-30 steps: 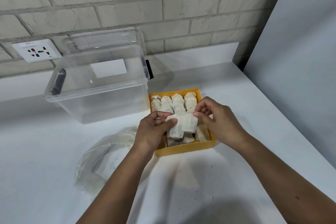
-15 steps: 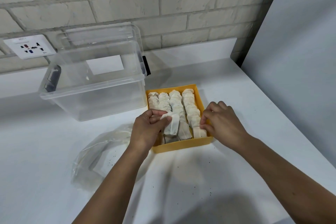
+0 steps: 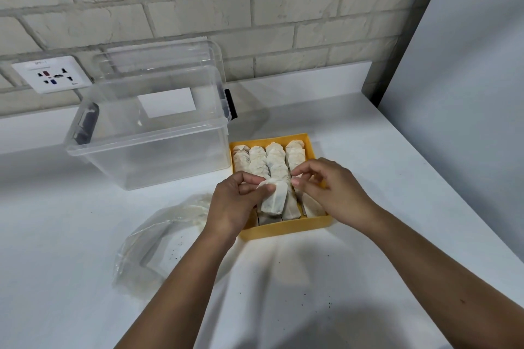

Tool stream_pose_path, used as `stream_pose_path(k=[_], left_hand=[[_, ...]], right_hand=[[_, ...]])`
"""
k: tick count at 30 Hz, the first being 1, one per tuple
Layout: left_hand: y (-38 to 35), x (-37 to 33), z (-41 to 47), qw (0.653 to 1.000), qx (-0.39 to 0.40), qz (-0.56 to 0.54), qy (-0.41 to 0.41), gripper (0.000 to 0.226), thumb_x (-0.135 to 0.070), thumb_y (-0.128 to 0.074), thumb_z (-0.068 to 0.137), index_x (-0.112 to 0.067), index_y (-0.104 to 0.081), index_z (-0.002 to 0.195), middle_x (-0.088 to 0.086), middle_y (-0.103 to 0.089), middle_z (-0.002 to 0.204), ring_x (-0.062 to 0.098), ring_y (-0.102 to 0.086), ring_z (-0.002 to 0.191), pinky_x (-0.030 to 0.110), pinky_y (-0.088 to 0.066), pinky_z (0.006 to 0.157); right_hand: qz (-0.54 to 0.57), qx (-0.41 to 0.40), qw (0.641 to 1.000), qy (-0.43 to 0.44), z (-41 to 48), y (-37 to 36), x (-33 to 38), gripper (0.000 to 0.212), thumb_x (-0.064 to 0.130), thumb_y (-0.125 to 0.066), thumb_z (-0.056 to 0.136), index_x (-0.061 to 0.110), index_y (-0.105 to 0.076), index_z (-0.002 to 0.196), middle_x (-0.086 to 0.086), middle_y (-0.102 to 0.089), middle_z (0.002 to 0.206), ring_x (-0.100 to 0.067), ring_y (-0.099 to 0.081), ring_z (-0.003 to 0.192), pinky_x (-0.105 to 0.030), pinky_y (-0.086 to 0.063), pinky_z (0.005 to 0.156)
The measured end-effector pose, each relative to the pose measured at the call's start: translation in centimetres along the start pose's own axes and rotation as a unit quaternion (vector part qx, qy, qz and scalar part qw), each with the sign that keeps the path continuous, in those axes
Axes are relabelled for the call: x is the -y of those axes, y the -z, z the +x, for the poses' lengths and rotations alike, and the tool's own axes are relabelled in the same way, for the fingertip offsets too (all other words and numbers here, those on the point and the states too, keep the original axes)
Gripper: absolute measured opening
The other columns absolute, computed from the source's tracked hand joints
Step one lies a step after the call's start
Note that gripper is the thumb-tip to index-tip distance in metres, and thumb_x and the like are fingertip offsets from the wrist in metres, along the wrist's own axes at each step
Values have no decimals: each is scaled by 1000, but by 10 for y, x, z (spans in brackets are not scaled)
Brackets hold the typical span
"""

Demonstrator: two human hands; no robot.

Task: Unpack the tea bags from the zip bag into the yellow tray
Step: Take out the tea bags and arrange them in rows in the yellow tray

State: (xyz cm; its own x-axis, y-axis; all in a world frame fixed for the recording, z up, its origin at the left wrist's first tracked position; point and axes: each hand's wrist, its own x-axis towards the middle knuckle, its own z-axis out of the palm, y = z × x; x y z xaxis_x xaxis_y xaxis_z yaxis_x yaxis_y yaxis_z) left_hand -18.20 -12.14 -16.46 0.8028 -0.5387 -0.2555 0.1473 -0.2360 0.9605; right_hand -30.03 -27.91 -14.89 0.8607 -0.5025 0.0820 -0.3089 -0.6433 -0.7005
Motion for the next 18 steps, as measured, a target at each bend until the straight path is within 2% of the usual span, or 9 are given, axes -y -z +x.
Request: stream_pose_path(k=[2, 5, 10, 13, 15, 18], left_hand=[[-2, -2, -2, 1000, 14, -14, -1, 17, -16, -84, 77, -13, -68, 82, 2, -78, 75, 16, -75, 82, 34, -58, 84], [-4, -4, -5, 999, 35, -29, 0, 14, -12, -82, 79, -12, -68, 82, 5, -78, 75, 17, -75, 80, 39, -59, 87], [-3, -5, -5, 999, 30, -21, -5, 13, -15, -83, 78, -12, -71, 84, 1, -76, 72, 14, -73, 78, 43, -57, 91], [0, -3, -4, 1000, 19, -17, -9, 16, -20, -84, 77, -13, -72, 84, 2, -78, 78, 21, -74, 86, 49, -57, 94], [1, -2, -3, 1000, 9, -13, -12, 16, -24, -84, 78, -16, -72, 84, 5, -78, 82, 23, -73, 88, 52, -56, 93], [1, 0, -4, 1000, 0, -1, -18, 15, -29, -83, 79, -20, -71, 82, 15, -74, 90, 24, -68, 84, 55, -55, 90]], right_hand=[[65, 12, 998, -3, -3, -1, 9, 13, 37, -69, 86, 32, -70, 98, 15, -66, 87, -4, -60, 82, -23, -50, 79], [55, 11, 998, 6, -3, -3, 12, 8, 33, -74, 83, 29, -71, 89, 15, -68, 81, -4, -61, 77, -24, -52, 73], [9, -31, 999, 30, 3, 17, 15, 5, 29, -74, 83, 25, -70, 84, 15, -68, 81, -6, -62, 79, -28, -50, 80], [-99, -44, 993, 44, 5, 37, 10, 9, 37, -67, 87, 28, -68, 87, 16, -62, 97, -8, -53, 96, -31, -37, 90], [-161, -11, 986, 30, 4, 44, 3, 11, 41, -65, 88, 31, -67, 88, 14, -60, 111, -11, -48, 109, -35, -31, 97], [-182, 56, 982, 3, -1, 47, -3, 6, 41, -66, 88, 36, -64, 84, 13, -54, 132, -14, -43, 125, -40, -28, 106]])
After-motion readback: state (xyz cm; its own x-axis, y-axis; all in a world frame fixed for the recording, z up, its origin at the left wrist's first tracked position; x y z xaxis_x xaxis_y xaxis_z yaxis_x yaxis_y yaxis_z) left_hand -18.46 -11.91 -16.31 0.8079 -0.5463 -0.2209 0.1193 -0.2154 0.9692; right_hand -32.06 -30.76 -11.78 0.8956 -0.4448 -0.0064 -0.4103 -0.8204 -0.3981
